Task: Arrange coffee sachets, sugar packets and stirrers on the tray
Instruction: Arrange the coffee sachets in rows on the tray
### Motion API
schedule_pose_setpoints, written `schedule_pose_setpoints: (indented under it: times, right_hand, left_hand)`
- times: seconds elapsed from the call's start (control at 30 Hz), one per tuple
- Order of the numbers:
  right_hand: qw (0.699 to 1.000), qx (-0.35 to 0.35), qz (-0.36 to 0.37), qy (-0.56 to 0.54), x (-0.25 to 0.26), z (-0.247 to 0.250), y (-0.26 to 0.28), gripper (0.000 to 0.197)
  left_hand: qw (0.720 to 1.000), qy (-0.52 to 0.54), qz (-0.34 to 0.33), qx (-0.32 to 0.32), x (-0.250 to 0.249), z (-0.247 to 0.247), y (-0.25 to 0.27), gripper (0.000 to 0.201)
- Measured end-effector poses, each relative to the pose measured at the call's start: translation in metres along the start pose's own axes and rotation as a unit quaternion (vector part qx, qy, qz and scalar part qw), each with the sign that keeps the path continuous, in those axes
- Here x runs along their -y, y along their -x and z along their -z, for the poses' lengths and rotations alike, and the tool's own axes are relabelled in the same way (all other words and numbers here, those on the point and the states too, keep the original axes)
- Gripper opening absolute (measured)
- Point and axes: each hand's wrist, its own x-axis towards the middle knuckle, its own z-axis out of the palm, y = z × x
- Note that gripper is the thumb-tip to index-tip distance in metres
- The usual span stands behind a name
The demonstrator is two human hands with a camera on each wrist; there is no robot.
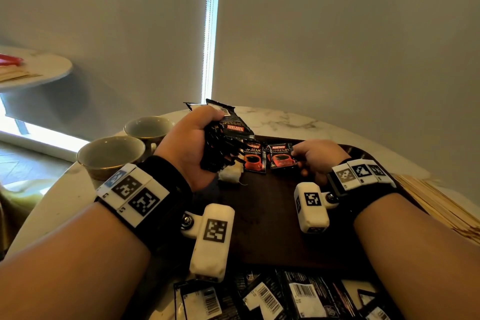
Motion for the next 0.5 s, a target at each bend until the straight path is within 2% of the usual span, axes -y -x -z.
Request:
schedule_pose_setpoints:
  times: [0.3, 0.5]
  right_hand:
    - [0.995, 0.053, 0.033, 0.084, 0.0058, 0.0000, 0.0053, 0.012]
    - [0.997, 0.032, 0.045, 0.048, 0.0032, -0.0007, 0.0062, 0.011]
  left_hand:
    - [1.000, -0.001, 0.001, 0.001, 0.0002, 0.0006, 0.0005, 0.031]
    - [1.000, 0.002, -0.002, 0.010, 0.0003, -0.0007, 0.0008, 0.024]
